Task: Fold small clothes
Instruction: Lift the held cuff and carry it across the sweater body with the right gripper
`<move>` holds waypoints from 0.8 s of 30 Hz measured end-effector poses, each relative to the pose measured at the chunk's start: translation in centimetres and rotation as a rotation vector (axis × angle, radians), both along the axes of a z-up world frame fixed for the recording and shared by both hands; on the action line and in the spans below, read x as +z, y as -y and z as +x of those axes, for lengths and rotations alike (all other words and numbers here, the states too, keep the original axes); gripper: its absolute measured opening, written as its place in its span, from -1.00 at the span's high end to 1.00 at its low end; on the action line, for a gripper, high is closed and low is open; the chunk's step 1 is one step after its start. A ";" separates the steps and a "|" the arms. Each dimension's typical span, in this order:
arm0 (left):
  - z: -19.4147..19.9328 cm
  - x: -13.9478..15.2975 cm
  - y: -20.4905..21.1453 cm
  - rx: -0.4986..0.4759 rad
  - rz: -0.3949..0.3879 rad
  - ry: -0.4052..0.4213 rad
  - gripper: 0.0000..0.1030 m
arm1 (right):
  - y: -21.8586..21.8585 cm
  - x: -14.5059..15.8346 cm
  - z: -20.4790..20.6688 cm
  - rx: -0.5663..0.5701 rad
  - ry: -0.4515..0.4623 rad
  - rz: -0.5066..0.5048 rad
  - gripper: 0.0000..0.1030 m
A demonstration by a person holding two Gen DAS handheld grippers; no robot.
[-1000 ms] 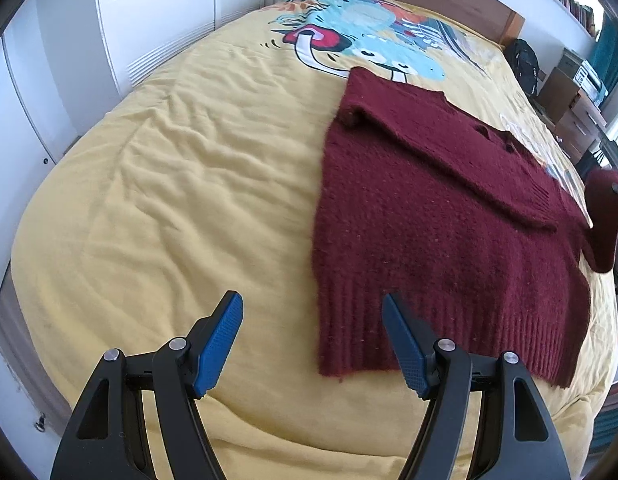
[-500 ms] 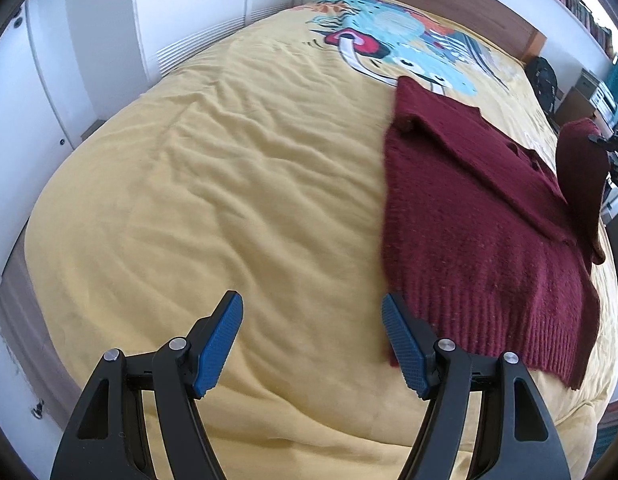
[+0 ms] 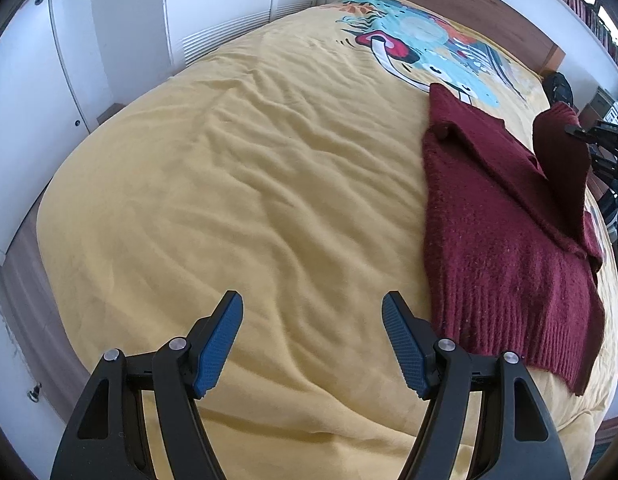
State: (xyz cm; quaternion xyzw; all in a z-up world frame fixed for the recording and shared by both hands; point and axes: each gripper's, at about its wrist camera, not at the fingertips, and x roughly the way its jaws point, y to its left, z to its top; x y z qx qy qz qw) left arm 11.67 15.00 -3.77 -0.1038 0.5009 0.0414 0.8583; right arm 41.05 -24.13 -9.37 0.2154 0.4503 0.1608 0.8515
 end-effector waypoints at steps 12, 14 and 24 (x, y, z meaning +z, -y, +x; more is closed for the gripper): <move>-0.3 -0.5 -0.5 0.011 -0.002 -0.012 -0.30 | -4.5 -5.5 -0.4 0.082 -0.083 -0.130 0.56; -0.2 -0.6 -0.5 0.012 -0.002 -0.017 -0.30 | -4.9 -6.2 -0.5 0.092 -0.093 -0.136 0.52; 0.0 -0.5 -0.6 0.023 0.009 -0.012 -0.30 | -7.5 -8.0 -0.9 0.145 -0.112 -0.132 0.41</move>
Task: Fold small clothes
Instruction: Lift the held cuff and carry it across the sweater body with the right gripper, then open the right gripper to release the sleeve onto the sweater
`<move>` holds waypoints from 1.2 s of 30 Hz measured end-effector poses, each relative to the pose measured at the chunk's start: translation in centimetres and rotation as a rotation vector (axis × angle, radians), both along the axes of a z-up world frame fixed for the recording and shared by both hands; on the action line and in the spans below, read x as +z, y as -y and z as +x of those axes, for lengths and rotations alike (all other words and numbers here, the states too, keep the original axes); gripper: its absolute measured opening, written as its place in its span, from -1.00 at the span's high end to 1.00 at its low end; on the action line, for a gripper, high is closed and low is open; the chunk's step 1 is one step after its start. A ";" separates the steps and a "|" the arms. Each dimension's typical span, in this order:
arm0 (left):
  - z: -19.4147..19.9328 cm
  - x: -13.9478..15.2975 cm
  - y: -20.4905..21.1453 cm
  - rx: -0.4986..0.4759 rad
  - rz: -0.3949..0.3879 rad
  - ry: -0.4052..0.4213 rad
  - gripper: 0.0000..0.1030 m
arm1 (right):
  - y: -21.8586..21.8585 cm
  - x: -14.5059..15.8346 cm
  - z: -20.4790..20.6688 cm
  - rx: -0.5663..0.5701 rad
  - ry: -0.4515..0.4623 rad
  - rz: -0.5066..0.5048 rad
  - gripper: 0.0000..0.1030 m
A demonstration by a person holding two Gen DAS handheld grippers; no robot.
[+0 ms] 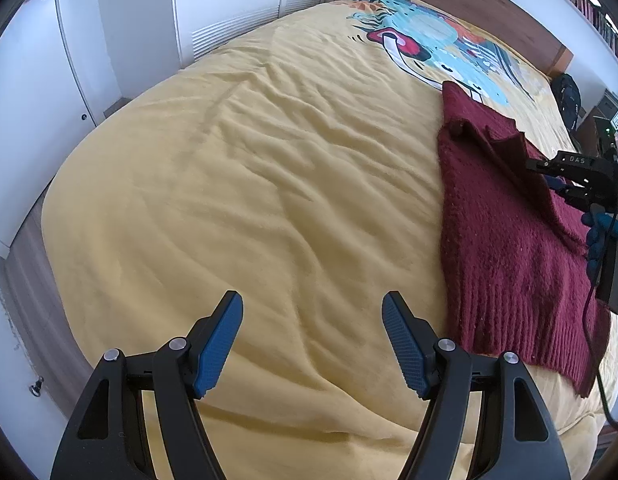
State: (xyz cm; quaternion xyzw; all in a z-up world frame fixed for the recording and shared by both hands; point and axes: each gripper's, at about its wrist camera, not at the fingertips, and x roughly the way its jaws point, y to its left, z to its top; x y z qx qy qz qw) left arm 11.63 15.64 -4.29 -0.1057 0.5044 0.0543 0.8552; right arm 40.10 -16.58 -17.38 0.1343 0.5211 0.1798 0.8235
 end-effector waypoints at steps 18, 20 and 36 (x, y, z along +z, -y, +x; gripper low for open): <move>0.2 0.2 0.8 -0.016 -0.010 0.007 -0.30 | 3.1 -0.5 -1.7 -0.027 0.005 -0.073 0.39; 0.2 0.2 0.8 -0.011 -0.009 0.010 -0.30 | 3.3 -1.1 -2.0 -0.032 -0.009 -0.060 0.39; -0.4 1.9 1.7 -0.029 -0.012 0.055 -0.30 | 5.9 2.2 -7.4 -0.040 0.050 -0.075 0.38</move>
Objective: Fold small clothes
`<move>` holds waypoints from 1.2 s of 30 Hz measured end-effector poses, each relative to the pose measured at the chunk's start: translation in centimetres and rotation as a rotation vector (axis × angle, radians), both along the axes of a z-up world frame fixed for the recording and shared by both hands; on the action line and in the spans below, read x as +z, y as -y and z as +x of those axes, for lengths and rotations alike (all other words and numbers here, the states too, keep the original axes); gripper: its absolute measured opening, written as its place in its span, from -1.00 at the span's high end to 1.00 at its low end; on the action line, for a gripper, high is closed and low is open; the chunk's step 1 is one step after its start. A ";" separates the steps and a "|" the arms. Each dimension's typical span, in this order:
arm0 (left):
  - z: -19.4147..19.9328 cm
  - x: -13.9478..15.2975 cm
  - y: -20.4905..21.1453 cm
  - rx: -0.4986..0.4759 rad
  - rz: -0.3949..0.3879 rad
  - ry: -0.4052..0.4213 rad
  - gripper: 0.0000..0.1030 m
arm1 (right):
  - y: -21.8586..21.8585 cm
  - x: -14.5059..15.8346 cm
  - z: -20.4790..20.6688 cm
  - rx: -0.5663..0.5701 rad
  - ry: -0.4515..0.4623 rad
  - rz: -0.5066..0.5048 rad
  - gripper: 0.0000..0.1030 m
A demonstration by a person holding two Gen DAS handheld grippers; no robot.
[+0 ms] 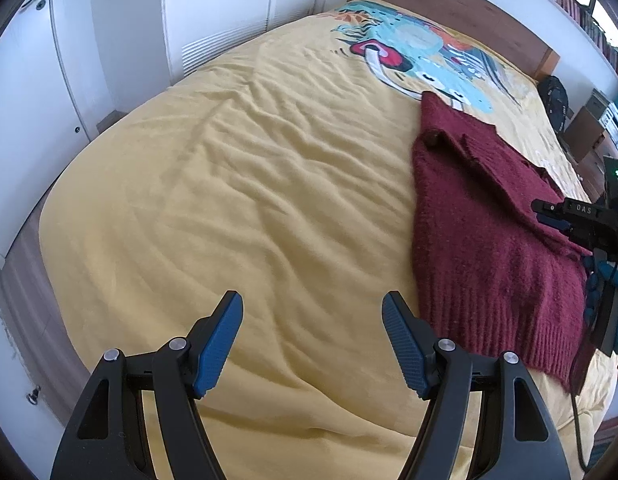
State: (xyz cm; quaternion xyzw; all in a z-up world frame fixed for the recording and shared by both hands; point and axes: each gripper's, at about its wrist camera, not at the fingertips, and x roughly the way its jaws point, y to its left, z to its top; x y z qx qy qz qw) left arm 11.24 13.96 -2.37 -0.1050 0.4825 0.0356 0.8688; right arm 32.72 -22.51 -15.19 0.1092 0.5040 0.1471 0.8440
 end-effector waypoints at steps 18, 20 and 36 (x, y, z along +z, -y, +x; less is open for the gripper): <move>-1.1 3.1 3.6 -0.095 -0.012 0.082 -0.30 | 5.9 2.7 -10.7 -0.079 0.055 -0.042 0.13; -1.4 3.3 4.0 -0.104 -0.013 0.089 -0.30 | 6.7 2.8 -11.8 -0.093 0.057 -0.045 0.12; -4.2 4.3 5.8 -0.156 -0.002 0.116 -0.30 | 12.1 3.2 -19.9 -0.229 0.077 -0.013 0.11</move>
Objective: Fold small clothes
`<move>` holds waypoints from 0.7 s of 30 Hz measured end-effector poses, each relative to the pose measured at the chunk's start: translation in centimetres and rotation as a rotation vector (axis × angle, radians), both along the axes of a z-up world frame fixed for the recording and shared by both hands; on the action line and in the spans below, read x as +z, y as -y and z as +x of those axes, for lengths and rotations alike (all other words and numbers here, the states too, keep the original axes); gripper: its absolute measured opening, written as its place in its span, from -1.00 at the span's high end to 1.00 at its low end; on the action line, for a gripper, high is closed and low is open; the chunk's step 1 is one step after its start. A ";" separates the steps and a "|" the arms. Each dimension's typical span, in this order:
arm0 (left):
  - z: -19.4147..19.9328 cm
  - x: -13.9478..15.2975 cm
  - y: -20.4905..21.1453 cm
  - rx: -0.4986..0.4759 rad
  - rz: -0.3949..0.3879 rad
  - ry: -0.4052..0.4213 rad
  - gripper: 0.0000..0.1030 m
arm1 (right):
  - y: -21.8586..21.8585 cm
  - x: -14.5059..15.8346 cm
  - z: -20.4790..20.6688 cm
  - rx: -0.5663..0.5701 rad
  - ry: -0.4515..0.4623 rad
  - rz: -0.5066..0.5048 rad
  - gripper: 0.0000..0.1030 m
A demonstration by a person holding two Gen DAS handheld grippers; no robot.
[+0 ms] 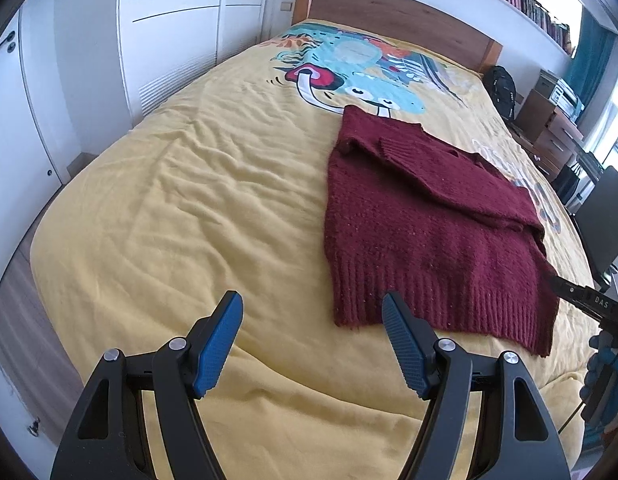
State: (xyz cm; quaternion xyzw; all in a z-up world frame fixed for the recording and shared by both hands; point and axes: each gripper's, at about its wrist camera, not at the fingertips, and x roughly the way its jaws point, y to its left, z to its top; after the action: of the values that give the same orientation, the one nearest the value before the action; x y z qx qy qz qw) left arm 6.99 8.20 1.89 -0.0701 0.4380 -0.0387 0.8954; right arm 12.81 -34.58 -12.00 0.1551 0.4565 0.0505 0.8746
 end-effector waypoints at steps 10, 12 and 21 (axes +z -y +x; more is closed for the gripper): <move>-1.0 0.7 0.7 -0.027 -0.002 0.025 -0.33 | 2.5 0.2 -3.8 -0.063 0.017 0.006 0.10; -1.3 0.9 0.9 -0.031 -0.002 0.032 -0.39 | 2.9 0.4 -4.6 -0.073 0.022 0.007 0.10; -2.0 1.3 1.2 -0.041 -0.011 0.054 -0.41 | 5.0 1.3 -8.3 -0.131 0.049 -0.016 0.01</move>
State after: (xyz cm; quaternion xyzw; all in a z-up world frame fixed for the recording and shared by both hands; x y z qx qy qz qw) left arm 4.94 6.97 3.18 -0.0651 0.4146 -0.0612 0.9056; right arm 4.53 -39.57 -10.67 0.1763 0.4243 -0.0069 0.8882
